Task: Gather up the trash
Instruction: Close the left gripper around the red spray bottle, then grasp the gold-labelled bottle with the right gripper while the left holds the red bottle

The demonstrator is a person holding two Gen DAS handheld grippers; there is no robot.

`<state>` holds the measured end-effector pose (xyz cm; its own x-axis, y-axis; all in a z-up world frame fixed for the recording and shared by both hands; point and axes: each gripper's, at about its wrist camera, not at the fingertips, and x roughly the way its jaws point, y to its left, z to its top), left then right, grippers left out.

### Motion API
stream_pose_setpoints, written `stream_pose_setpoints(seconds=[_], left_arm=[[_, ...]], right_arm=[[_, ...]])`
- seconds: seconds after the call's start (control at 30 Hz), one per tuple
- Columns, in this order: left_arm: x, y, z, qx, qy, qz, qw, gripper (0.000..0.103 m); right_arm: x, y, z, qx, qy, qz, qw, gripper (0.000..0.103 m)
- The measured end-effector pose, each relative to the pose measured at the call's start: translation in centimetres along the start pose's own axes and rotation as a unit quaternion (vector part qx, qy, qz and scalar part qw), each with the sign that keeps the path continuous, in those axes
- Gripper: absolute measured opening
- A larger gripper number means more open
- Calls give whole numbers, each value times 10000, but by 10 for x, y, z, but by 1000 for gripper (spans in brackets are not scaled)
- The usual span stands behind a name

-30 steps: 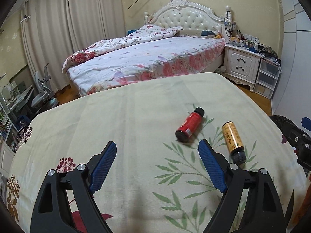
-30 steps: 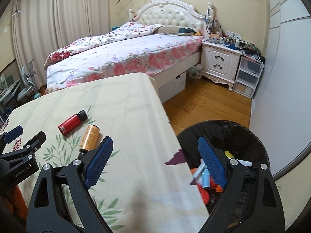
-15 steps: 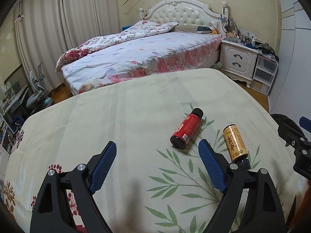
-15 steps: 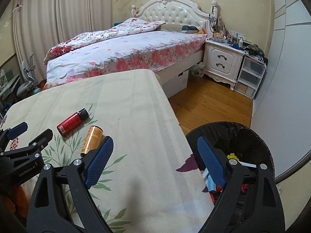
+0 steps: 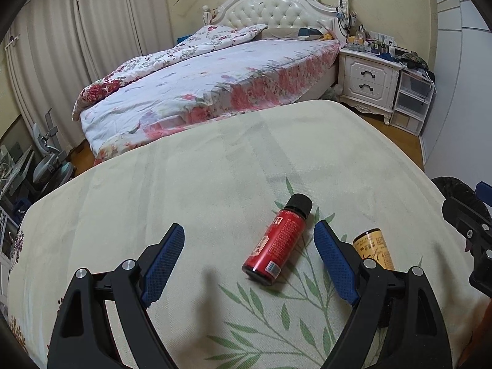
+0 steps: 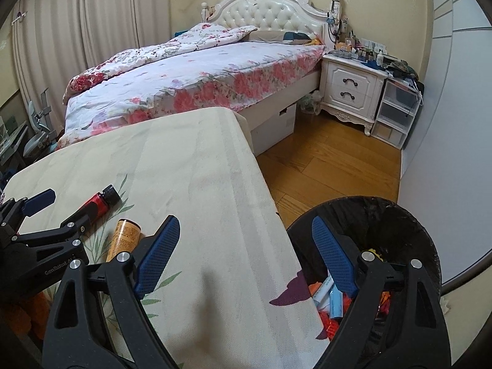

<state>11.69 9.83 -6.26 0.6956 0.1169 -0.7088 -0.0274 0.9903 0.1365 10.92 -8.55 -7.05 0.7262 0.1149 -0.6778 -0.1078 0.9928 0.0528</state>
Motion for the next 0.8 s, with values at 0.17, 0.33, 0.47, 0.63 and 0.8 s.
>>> stream_pose_setpoints(seconds=[0.17,0.33,0.47,0.63,0.8], left_arm=[[11,-2,4,107,178,-124,9997,69],[20,-2,2,70,444,-467,9979,45],[17,-1,1,18,423,-600,9973,25],[13,-1,-1,29,416,-578,9975,25],[0,11,-10,-95,344,-420,9985,25]], right_arm=[[6,0,2,0,47,31,10000,86],[8,0,1,-37,65,60,10000,86],[9,2,1,-56,80,64,9999,86],[7,5,-1,-86,89,88,9999,86],[3,12,-4,-135,76,144,9998,86]])
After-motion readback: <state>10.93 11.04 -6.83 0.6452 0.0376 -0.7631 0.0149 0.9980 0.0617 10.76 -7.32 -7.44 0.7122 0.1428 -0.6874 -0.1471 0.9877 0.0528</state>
